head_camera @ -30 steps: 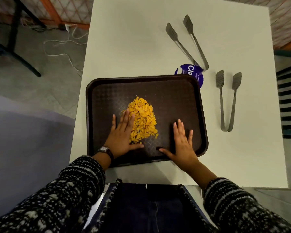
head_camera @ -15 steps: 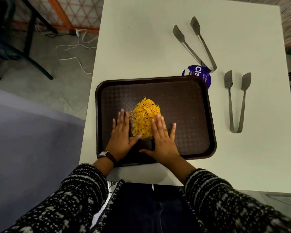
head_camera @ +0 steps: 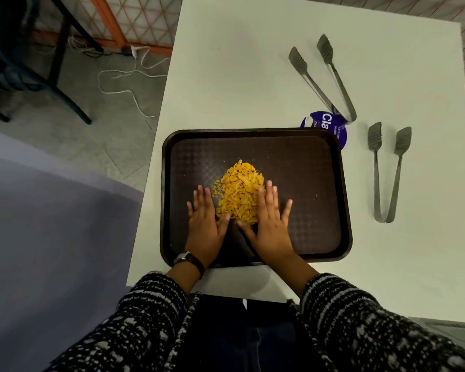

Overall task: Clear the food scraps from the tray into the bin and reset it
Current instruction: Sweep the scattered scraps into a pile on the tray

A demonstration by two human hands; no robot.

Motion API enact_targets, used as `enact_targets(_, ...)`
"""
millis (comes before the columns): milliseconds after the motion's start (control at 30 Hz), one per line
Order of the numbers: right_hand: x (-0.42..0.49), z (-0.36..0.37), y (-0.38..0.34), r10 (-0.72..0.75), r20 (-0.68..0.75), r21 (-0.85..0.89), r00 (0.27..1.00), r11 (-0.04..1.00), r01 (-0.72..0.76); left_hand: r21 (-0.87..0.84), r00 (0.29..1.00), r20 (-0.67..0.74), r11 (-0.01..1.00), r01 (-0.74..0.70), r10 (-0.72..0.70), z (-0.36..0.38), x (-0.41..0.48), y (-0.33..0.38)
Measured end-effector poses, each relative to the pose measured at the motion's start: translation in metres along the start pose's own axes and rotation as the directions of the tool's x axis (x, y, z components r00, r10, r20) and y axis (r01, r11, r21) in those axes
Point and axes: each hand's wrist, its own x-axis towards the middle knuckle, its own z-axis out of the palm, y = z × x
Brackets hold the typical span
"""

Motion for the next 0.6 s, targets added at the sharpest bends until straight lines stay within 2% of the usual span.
enact_targets(200,-0.029,-0.006,0.031,0.193,-0.027,0.110,0.981,0.976,-0.189,-0.009,0.993,-0.105,0.999,0.046,-0.047,0.021,0.022,0.036)
enact_targets(433,-0.031,-0.012,0.048,0.180,-0.010,0.197,0.984,0.965,-0.175,-0.117,0.993,-0.078,0.988,-0.096,0.087,0.030,0.031,0.058)
enact_targets(600,-0.005,-0.012,0.043,0.189,-0.028,0.284,0.982,0.943,-0.173,-0.215,0.988,-0.127,0.970,-0.112,0.086,0.013,0.034,0.042)
